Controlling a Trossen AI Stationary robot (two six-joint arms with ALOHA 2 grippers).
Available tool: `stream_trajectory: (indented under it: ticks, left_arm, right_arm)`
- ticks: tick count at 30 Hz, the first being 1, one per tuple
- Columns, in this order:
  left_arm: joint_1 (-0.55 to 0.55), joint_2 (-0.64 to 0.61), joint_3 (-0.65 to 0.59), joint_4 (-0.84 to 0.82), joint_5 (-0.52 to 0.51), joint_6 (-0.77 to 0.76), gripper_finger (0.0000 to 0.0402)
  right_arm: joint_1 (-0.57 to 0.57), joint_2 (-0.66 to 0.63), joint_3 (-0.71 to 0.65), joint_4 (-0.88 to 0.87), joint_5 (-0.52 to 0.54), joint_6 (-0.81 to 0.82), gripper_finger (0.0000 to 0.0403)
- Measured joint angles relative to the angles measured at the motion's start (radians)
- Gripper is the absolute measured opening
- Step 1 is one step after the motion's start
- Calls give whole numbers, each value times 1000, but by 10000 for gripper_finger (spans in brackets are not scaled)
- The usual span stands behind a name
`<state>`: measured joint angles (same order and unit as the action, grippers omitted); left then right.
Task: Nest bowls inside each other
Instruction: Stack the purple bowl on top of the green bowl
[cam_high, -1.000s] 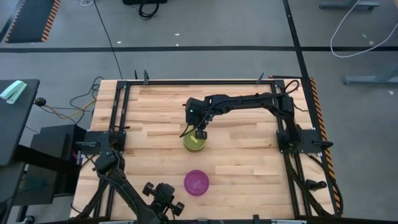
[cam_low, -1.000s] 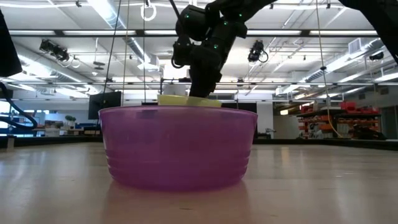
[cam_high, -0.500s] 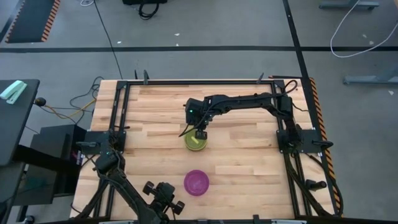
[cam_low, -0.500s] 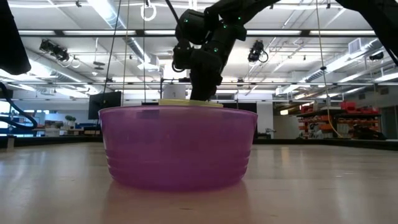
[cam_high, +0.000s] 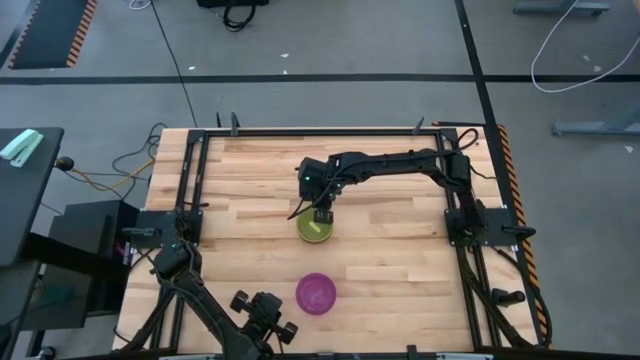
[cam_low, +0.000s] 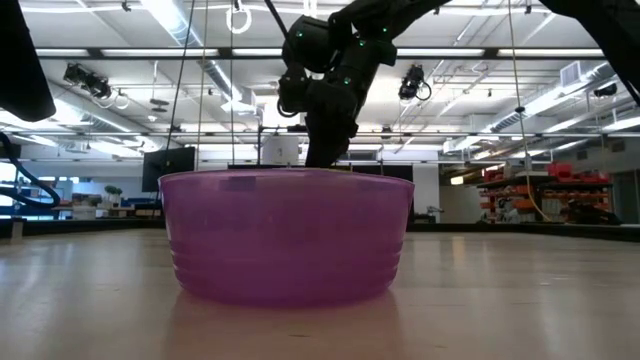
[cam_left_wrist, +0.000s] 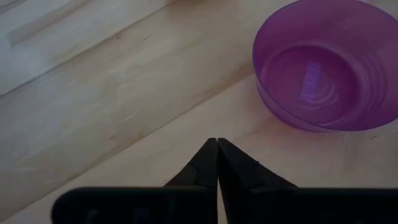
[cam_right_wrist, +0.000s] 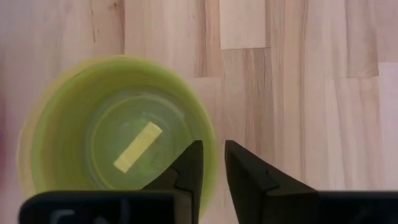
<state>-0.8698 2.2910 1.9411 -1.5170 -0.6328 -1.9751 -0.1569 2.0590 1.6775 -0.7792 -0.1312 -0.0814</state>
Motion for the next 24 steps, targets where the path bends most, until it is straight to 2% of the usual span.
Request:
stream_trajectory:
  ticks: [10,15,24]
  left_arm:
    - [23,0,0,0,-2,31,24]
    - [51,0,0,3,-3,81,23]
    - [113,0,0,20,-3,187,9]
  right_arm:
    - [-4,0,0,-2,15,-21,97]
    - [-14,-1,2,-69,50,-22,97]
    - [-2,-124,2,-231,56,13,95]
